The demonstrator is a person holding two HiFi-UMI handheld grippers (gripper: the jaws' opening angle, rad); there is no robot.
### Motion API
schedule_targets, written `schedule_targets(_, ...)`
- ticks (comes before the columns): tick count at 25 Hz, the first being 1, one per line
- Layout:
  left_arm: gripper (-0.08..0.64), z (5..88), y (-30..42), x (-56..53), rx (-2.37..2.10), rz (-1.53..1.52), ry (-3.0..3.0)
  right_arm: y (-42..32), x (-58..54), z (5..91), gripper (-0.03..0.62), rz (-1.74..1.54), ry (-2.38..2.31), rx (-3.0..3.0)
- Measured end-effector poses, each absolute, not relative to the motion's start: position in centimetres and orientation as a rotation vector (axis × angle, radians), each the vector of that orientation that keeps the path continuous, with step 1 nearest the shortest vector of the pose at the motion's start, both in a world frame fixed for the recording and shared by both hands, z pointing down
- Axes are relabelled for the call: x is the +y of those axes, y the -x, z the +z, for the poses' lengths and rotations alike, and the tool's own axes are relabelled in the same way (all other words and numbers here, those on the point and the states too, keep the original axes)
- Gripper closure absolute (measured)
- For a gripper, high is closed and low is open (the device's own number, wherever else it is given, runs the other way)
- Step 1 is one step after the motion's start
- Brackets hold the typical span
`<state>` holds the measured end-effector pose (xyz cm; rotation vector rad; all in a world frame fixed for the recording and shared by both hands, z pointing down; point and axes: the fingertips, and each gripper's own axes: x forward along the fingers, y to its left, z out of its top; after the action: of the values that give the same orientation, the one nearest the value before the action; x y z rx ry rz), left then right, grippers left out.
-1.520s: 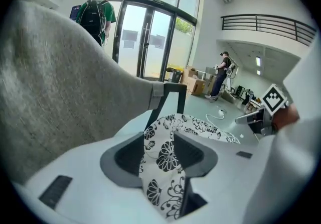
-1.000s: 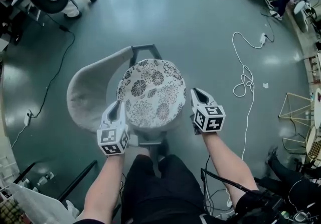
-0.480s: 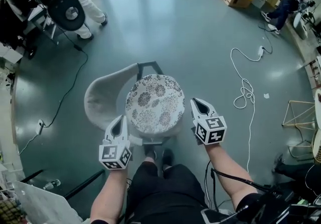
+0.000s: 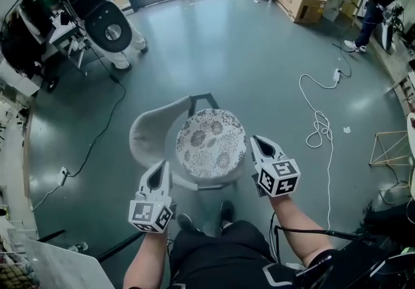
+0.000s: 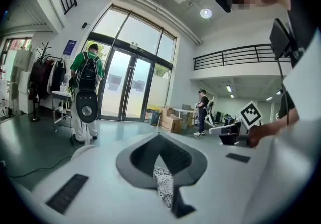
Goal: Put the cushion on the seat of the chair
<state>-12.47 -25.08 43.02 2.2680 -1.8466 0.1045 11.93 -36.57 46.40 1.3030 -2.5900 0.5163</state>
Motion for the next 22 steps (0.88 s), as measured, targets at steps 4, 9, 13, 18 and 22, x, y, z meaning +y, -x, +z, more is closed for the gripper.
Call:
schedule_targets(4, 0.552, 41.4, 13.5, -23.3, -1.787, 0.073, -2.35, -10.3, -34.7, 44.1, 0.58, 0.476, -1.333, -2.615)
schedule_targets(9, 0.551, 38.8, 15.2, -21.1, -1.767, 0.058, -2.435, -8.5, -32.3, 40.9, 0.581, 0.428, -1.379, -2.607)
schedule_targets(13, 0.551, 36.9, 17.4, -19.9, -1.82, 0.058, -2.455, -7.4, -30.1, 38.7, 0.581, 0.412, -1.404, -2.62)
schedule_targets(18, 0.551, 35.3, 18.4, -18.8, -1.802, -0.011, -2.486, -6.3, -28.3, 36.2, 0.581, 0.358, -1.432, -2.655)
schedule_targets(22, 0.551, 33.8, 18.6, -17.9, -1.787, -0.051, -2.505, -5.8, -27.4, 34.2, 0.581, 0.307, -1.447, -2.684)
